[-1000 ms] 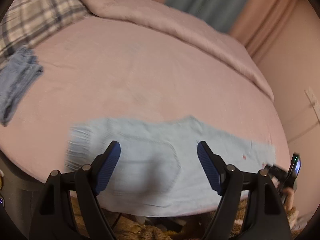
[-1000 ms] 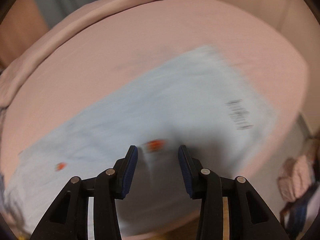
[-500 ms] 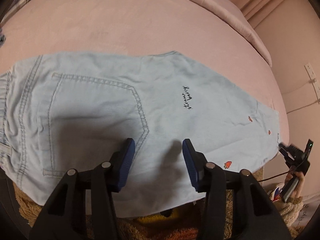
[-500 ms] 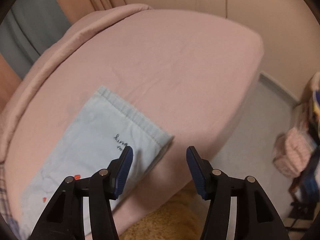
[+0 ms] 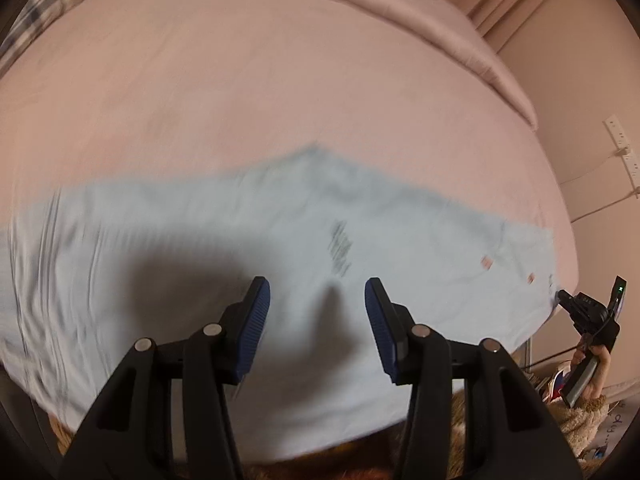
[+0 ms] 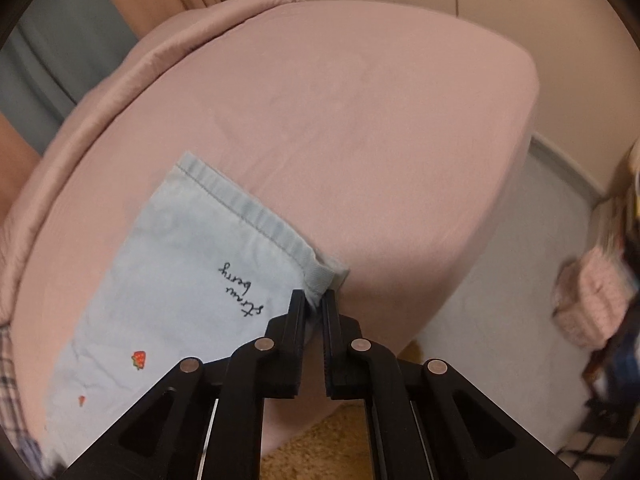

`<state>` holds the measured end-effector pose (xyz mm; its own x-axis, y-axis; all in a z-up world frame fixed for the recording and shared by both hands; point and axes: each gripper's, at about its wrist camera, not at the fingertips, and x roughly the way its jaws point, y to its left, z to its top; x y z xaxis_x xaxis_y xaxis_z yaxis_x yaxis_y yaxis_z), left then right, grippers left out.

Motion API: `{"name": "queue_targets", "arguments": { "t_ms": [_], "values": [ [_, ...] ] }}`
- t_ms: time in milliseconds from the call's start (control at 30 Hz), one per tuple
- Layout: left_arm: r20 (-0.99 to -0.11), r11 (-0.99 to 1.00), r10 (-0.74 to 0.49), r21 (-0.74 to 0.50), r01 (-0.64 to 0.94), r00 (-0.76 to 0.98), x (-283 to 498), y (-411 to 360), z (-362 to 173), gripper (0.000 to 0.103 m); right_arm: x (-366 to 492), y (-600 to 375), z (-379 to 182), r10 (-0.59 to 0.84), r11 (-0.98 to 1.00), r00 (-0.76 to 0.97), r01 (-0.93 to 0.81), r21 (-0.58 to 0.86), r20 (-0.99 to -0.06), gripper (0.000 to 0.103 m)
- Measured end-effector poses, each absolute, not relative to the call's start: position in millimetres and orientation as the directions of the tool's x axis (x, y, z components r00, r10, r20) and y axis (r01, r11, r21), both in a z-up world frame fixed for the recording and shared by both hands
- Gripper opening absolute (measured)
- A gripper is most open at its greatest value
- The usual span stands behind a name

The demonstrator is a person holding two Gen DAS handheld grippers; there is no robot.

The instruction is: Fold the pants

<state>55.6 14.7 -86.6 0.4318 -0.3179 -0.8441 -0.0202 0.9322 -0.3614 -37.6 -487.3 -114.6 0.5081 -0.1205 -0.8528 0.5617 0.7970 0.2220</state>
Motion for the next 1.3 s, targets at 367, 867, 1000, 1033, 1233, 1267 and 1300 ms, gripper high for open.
{"name": "queue_targets", "arguments": {
  "t_ms": [367, 867, 1000, 1033, 1233, 1267, 1300],
  "values": [
    [-0.851, 0.922, -0.359, -0.388, 0.003, 0.383, 145, -22, -114, 0.048, 74, -488, -105, 0.039, 0.893, 0.565, 0.350, 0.283, -0.824, 0.057],
    [-0.854, 0.937, -0.321, -0.350, 0.006, 0.409, 152, -37, -120, 0.049, 93, -491, -109, -0.043, 0.898, 0.567, 0.384, 0.217, -0.822, 0.018],
    [-0.856, 0.940, -0.311, -0.340, 0.003, 0.412, 144, -36, -114, 0.049, 97, -493, -115, -0.051, 0.905, 0.560, 0.376, 0.198, -0.827, 0.018],
    [-0.856, 0.939, -0.315, -0.343, 0.005, 0.410, 142, -37, -112, 0.051, 96, -492, -110, -0.055, 0.906, 0.557, 0.376, 0.192, -0.829, 0.019],
    [-0.824, 0.909, -0.400, -0.414, 0.054, 0.402, 99, -41, -96, 0.065, 50, -502, -84, -0.103, 0.891, 0.574, 0.416, 0.181, -0.812, 0.047],
    [-0.820, 0.902, -0.416, -0.426, 0.065, 0.393, 89, -43, -96, 0.065, 36, -506, -81, -0.111, 0.885, 0.577, 0.428, 0.184, -0.809, 0.047],
    [-0.818, 0.899, -0.423, -0.433, 0.068, 0.389, 83, -43, -96, 0.065, 25, -509, -81, -0.106, 0.881, 0.578, 0.432, 0.194, -0.809, 0.047]
  ]
}}
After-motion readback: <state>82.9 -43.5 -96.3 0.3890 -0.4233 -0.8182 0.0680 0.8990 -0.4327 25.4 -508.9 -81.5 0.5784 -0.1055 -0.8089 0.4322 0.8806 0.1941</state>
